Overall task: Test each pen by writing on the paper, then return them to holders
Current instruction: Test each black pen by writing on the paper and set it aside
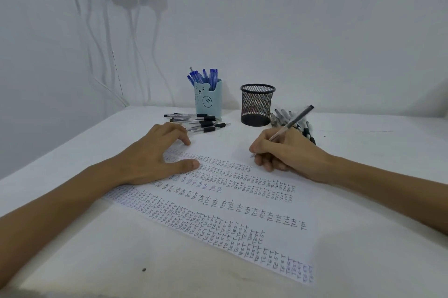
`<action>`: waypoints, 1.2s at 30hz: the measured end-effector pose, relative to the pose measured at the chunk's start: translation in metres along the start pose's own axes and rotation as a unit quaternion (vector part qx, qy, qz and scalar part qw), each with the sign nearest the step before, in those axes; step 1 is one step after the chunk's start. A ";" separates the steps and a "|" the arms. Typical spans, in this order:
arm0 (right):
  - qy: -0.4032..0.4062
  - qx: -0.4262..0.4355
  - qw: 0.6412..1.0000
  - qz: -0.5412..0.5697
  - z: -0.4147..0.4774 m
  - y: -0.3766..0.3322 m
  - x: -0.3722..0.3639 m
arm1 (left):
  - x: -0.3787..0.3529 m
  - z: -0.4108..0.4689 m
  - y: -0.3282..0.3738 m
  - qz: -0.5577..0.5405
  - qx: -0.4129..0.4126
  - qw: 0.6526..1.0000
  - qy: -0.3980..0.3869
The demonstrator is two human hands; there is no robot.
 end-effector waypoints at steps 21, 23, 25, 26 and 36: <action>-0.004 0.069 0.995 -0.070 -0.007 -0.010 -0.003 | -0.001 -0.001 0.002 0.011 0.004 1.000 -0.012; -0.008 0.072 0.994 -0.079 -0.007 -0.010 -0.004 | -0.001 -0.001 0.002 0.010 0.006 1.000 -0.013; -0.014 0.074 0.993 -0.088 -0.008 -0.011 -0.005 | -0.001 -0.001 0.002 0.012 0.008 1.000 -0.014; -0.014 0.075 0.993 -0.090 -0.008 -0.011 -0.005 | -0.001 -0.001 0.002 0.013 0.008 1.000 -0.015; -0.001 0.067 0.993 -0.092 -0.006 -0.009 -0.002 | -0.001 -0.002 0.003 0.009 0.010 1.000 -0.020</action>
Point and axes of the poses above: each hand's wrist, its own z-axis towards the middle knuckle, its own x-axis out of the back of the hand, y = z × x, the point moved 7 cm from there along z, towards the middle knuckle, and after that the axes turned 12 degrees about x, right-handed, at the moved point
